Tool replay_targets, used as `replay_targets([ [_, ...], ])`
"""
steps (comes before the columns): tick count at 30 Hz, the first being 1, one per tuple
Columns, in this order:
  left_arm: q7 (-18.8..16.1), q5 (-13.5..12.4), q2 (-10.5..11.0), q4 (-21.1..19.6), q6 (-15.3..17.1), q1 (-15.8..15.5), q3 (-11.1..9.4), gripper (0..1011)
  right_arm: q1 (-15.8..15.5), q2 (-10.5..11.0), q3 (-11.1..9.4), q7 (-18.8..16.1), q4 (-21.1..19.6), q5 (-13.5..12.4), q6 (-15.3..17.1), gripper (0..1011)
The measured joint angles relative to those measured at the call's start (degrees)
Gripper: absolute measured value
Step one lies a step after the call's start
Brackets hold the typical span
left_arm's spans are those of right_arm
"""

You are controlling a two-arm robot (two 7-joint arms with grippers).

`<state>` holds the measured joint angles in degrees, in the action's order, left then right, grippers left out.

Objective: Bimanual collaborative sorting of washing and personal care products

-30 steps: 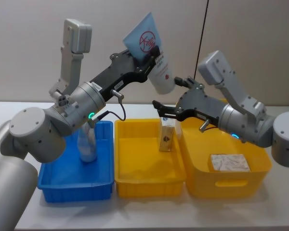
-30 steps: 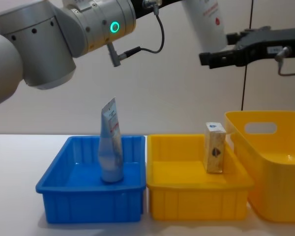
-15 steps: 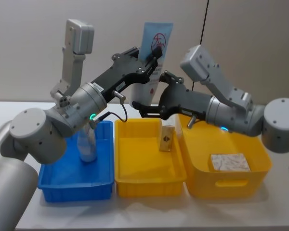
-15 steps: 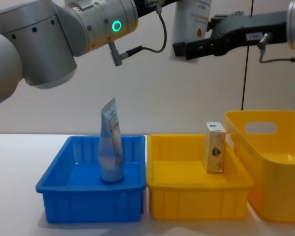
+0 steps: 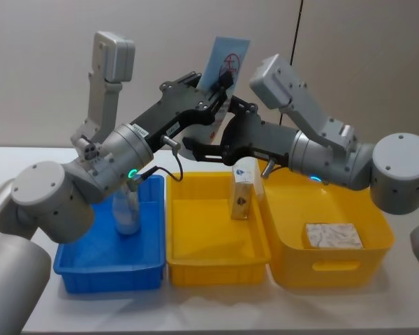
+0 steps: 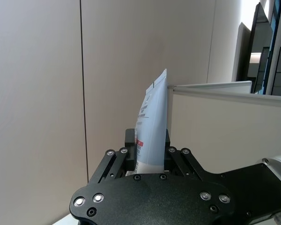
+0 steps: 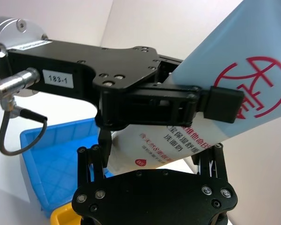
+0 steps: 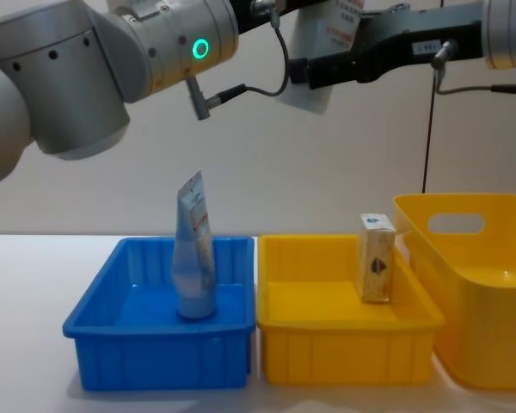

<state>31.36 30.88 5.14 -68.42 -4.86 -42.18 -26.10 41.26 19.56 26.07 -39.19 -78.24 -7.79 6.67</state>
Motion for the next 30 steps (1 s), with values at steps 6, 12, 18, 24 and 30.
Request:
replay_targets([
  [6,-1.16,0.05,0.84,-1.64,0.63,1.18,-0.04,260,0.24,-0.42,0.08,0.49,0.00,-0.35,0.83,808],
  [12,-2.41,0.09,1.94,-3.47,1.25,2.56,0.05,260,0.39,-0.63,0.12,0.81,0.00,-0.51,1.27,653],
  [18,-3.64,-0.04,2.87,-4.86,1.64,3.60,0.10,260,0.50,-0.81,0.16,1.04,0.00,-0.69,1.58,514],
  [24,-4.36,-0.27,3.40,-5.64,1.82,4.19,0.10,261,0.54,-0.90,0.19,1.09,0.01,-0.77,1.73,413],
  [30,-4.89,-0.52,3.80,-6.19,1.96,4.64,0.18,262,0.56,-0.94,0.20,1.13,0.01,-0.82,1.84,362],
])
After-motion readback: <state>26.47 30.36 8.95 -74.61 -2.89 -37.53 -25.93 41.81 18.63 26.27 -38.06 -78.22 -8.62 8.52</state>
